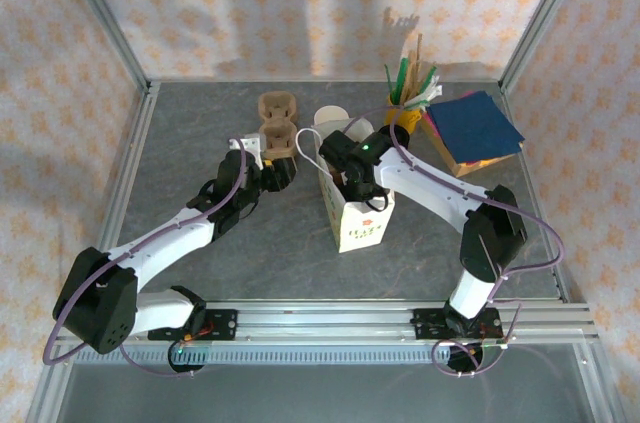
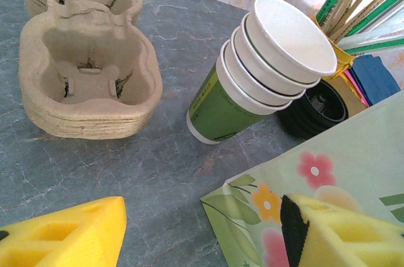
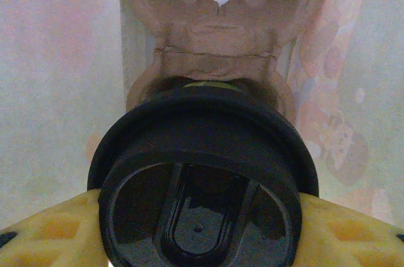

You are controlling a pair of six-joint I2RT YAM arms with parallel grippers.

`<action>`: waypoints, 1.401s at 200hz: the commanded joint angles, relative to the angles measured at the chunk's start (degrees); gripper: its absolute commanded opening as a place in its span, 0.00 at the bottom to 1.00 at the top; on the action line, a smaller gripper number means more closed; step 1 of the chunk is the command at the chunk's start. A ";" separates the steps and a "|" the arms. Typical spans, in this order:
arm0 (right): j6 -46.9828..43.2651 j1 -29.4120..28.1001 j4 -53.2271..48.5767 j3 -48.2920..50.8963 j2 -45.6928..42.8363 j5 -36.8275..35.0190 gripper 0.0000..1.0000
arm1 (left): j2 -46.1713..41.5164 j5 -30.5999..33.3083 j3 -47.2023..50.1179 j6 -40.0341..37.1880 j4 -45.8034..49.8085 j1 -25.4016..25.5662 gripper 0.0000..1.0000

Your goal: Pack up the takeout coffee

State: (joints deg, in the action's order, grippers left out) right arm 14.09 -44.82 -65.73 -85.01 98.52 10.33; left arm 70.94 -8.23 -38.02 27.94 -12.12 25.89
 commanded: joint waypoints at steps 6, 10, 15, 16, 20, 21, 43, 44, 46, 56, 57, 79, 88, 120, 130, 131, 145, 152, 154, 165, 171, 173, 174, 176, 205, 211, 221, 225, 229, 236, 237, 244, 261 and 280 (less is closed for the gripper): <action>0.43 -0.18 0.17 -0.34 2.30 1.47 0.45 | -1.33 1.29 0.28 -0.97 -0.01 0.38 0.68; 0.50 -0.18 0.17 -0.41 2.18 1.45 0.46 | -1.40 1.29 0.24 -0.97 0.06 0.35 0.68; 0.50 -0.18 0.17 -0.48 2.14 1.45 0.48 | -1.43 1.29 0.25 -0.96 0.08 0.31 0.68; 0.46 -0.18 0.17 -0.54 2.13 1.45 0.48 | -1.42 1.33 0.24 -0.96 0.08 0.31 0.68; 0.47 -0.18 0.21 -0.52 2.12 1.47 0.50 | -1.42 1.37 0.27 -0.97 0.16 0.37 0.68; 0.49 -0.18 0.23 -0.51 2.11 1.46 0.50 | -1.42 1.37 0.29 -0.96 0.16 0.38 0.68; 0.46 -0.18 0.08 -0.75 2.15 1.36 0.56 | -1.54 1.64 0.37 -1.05 0.25 0.37 0.68; 0.48 -0.18 0.08 -0.71 2.13 1.36 0.56 | -1.57 1.64 0.37 -1.05 0.25 0.34 0.68; 0.45 -0.18 0.08 -0.75 2.12 1.38 0.56 | -1.54 1.64 0.44 -1.12 0.30 0.38 0.68; 0.50 -0.18 -0.01 -0.85 2.11 1.36 0.58 | -1.52 1.71 0.43 -1.06 0.25 0.37 0.68; 0.50 -0.18 -0.01 -0.85 2.11 1.36 0.58 | -1.51 1.72 0.41 -1.06 0.25 0.38 0.68; 0.44 -0.18 -0.35 -1.22 2.04 1.19 0.61 | -1.48 1.73 0.43 -1.04 0.10 0.37 0.68; 0.55 -0.18 -0.49 -1.42 1.96 1.16 0.62 | -1.34 1.64 0.41 -1.05 0.08 0.38 0.68; 0.58 -0.18 -1.13 -2.34 1.74 0.77 0.67 | -1.34 1.63 0.21 -1.14 0.15 0.37 0.68; 0.53 -0.14 -1.23 -2.57 1.67 0.75 0.67 | -1.39 1.66 0.13 -1.21 0.17 0.33 0.68; 0.52 -0.16 -1.24 -2.59 1.68 0.75 0.67 | -1.40 1.69 0.13 -1.22 0.17 0.36 0.68; 0.51 -0.18 -1.39 -2.70 1.75 0.52 0.67 | -1.39 1.64 0.00 -1.23 0.17 0.38 0.68; 0.55 -0.18 -1.41 -2.70 1.69 0.51 0.67 | -1.41 1.64 0.05 -1.23 0.25 0.35 0.68; 0.58 -0.18 -1.41 -2.75 1.72 0.53 0.66 | -1.37 1.64 -0.01 -1.23 0.28 0.34 0.68; 0.51 -0.18 -1.41 -2.88 1.68 0.73 0.62 | -1.48 1.62 -0.09 -1.23 0.34 0.34 0.68; 0.58 -0.18 -1.33 -2.88 1.61 0.75 0.59 | -1.42 1.64 -0.04 -1.23 0.35 0.36 0.68; 0.59 -0.18 -1.33 -2.92 1.59 0.79 0.59 | -1.42 1.64 -0.08 -1.23 0.39 0.36 0.68; 0.59 -0.18 -1.33 -2.94 1.55 0.77 0.58 | -1.46 1.64 -0.06 -1.23 0.41 0.38 0.68; 0.57 -0.18 -1.39 -2.96 1.58 0.80 0.57 | -1.45 1.64 -0.11 -1.29 0.42 0.32 0.68; 0.59 -0.17 -1.72 -3.44 1.50 0.78 0.54 | -1.56 1.72 -0.30 -1.31 0.61 0.31 0.68; 0.59 -0.18 -1.85 -3.57 1.46 0.66 0.55 | -1.56 1.73 -0.30 -1.31 0.61 0.39 0.68; 0.56 -0.18 -1.81 -3.81 1.37 0.49 0.55 | -1.54 1.73 -0.39 -1.31 0.69 0.34 0.68; 0.51 -0.18 -1.92 -3.92 1.41 0.48 0.55 | -1.59 1.73 -0.47 -1.33 0.73 0.34 0.68; 0.58 -0.18 -1.94 -4.06 1.51 0.53 0.54 | -1.59 1.73 -0.50 -1.31 0.78 0.38 0.68; 0.48 -0.18 -2.01 -4.27 1.41 0.47 0.54 | -1.53 1.73 -0.57 -1.31 0.78 0.38 0.68; 0.49 -0.22 -2.06 -4.28 1.37 0.47 0.54 | -1.52 1.73 -0.61 -1.31 0.87 0.34 0.68; 0.47 -0.23 -2.24 -4.58 1.46 0.41 0.53 | -1.64 1.73 -0.57 -1.31 0.87 0.32 0.68; 0.49 -0.26 -2.55 -4.98 1.50 0.32 0.57 | -1.59 1.81 -0.87 -1.38 1.04 0.32 0.68; 0.44 -0.36 -2.73 -5.16 1.37 -0.03 0.65 | -1.53 1.81 -0.84 -1.40 1.05 0.35 0.68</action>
State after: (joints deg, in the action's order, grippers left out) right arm 14.46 -44.84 -66.78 -88.23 99.92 10.76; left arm 70.94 -8.03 -38.04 27.94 -12.05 25.89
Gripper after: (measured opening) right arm 0.620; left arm 0.677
